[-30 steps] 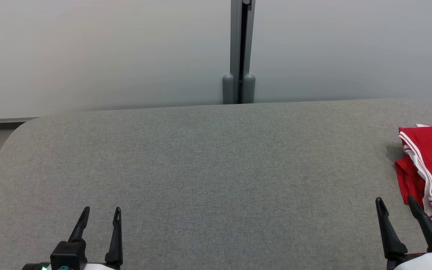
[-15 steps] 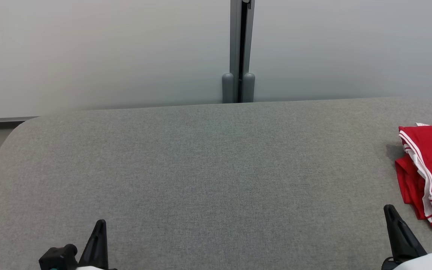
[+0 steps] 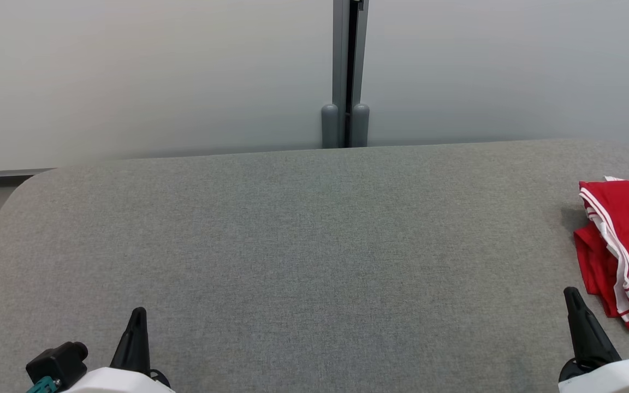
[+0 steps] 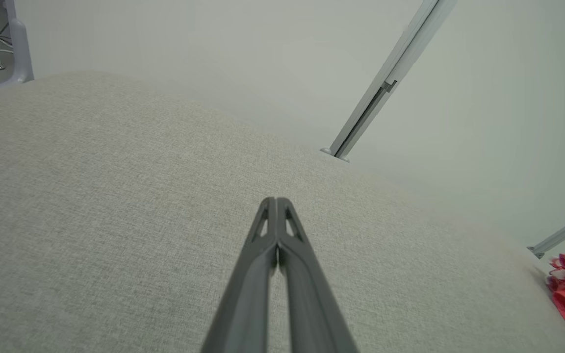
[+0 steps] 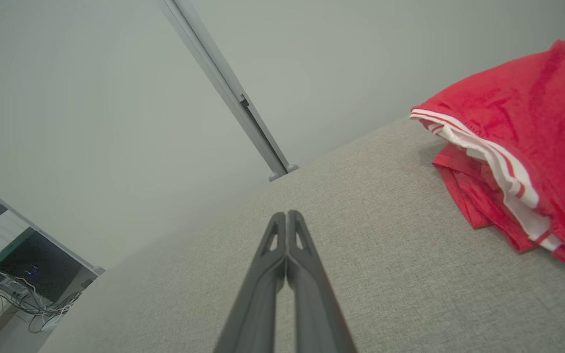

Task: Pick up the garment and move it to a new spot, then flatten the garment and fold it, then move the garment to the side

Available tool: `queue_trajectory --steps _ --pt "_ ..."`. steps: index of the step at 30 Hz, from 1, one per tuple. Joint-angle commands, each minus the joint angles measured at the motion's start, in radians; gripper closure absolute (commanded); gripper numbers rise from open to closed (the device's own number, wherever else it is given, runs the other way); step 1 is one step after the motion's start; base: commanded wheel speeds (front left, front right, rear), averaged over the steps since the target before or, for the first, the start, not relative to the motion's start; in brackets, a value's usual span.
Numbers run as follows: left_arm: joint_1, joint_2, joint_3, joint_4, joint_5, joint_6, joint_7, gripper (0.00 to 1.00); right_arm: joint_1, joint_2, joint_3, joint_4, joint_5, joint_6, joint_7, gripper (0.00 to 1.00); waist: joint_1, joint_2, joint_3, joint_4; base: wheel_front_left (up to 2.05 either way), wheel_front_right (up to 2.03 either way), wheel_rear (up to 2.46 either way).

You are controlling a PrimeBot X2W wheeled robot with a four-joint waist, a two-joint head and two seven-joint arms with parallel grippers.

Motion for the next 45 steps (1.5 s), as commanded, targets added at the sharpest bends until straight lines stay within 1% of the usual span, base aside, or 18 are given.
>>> queue_trajectory --steps 1,12,13,22,40,45 --pt "-0.032 0.005 0.015 -0.011 -0.034 -0.009 0.005 1.0 -0.028 -0.003 -0.005 -0.004 0.035 0.0 0.001 1.0 0.0 0.0 0.0 0.0 0.0 0.0 0.0" --pt "-0.055 -0.012 0.053 -0.006 -0.185 -0.041 0.044 1.0 -0.061 0.006 -0.016 0.032 0.19 0.0 0.007 1.0 0.0 0.0 0.005 -0.004 0.0 0.0 0.0" --pt "-0.06 -0.015 0.06 -0.006 -0.21 -0.046 0.05 1.0 -0.067 0.008 -0.018 0.038 0.216 0.0 0.008 1.0 0.0 0.0 0.006 -0.005 0.0 0.0 0.0" --pt "-0.076 -0.026 0.087 -0.002 -0.319 -0.069 0.079 1.0 -0.092 0.014 -0.026 0.065 0.327 0.0 0.012 1.0 0.0 0.0 0.009 -0.008 0.0 0.0 0.0" --pt "-0.103 -0.049 0.136 0.006 -0.51 -0.109 0.128 1.0 -0.134 0.027 -0.039 0.11 0.523 0.0 0.019 1.0 0.0 0.0 0.016 -0.013 0.0 0.0 0.0" --pt "-0.111 -0.053 0.146 0.008 -0.547 -0.118 0.139 1.0 -0.142 0.029 -0.041 0.12 0.562 0.0 0.021 1.0 0.0 0.0 0.018 -0.015 0.0 0.0 0.0"
